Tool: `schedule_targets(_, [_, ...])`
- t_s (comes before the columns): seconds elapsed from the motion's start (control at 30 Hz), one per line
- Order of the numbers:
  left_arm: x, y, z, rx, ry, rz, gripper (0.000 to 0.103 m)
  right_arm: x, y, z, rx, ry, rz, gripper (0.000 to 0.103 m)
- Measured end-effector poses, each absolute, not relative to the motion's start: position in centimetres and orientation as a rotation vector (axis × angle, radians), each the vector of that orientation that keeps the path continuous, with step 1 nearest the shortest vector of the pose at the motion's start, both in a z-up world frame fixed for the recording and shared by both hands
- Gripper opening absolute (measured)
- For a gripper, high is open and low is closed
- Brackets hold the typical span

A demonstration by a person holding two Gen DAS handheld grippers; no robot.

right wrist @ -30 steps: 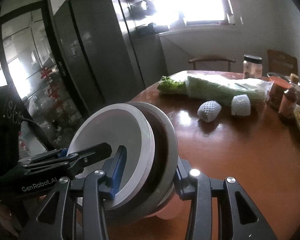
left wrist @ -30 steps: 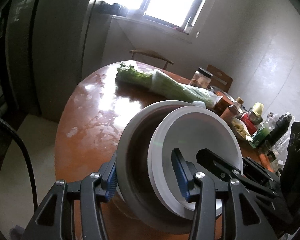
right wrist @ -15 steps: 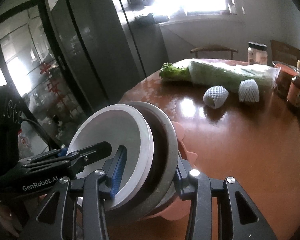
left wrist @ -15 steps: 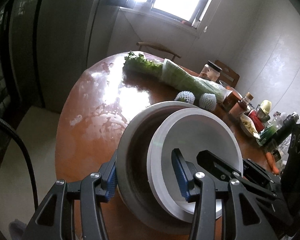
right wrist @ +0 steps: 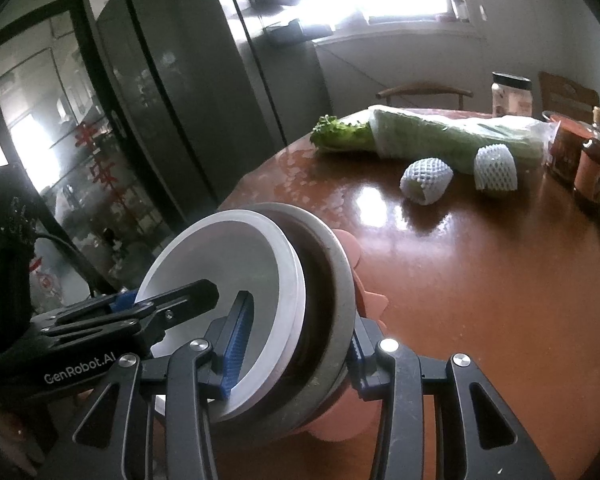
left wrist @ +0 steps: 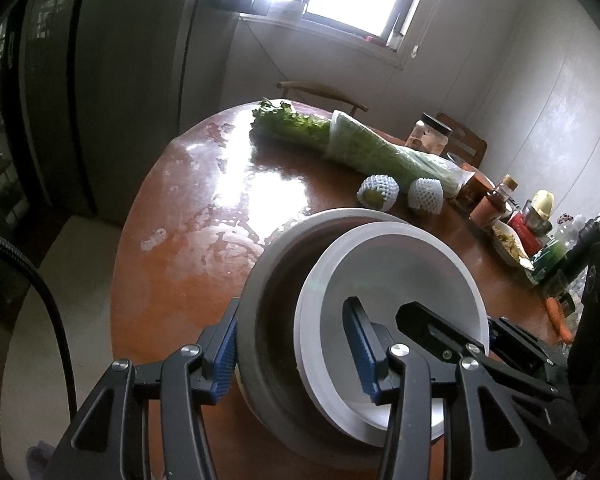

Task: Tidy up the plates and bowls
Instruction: 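Lower the steel bowl stack onto the silver tray on the pink plate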

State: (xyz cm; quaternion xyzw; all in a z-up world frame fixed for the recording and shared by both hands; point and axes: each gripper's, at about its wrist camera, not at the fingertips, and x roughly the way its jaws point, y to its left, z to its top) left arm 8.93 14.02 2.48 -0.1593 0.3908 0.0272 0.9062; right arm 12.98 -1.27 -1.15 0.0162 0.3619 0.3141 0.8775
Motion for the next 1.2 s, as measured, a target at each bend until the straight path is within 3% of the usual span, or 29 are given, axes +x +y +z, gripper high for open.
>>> schedule_targets(1.03, [8.6,13.6,1.9,-0.26,0.79,0.114,0.05,13.7,-0.9,-3.3,-0.059,0.765,0.571,0.044])
schedule_targets(1.2, [8.1,13.8,1.9,-0.258,0.792,0.143,0.059,13.7,-0.9,-3.3,-0.06,0.765,0.572,0.044])
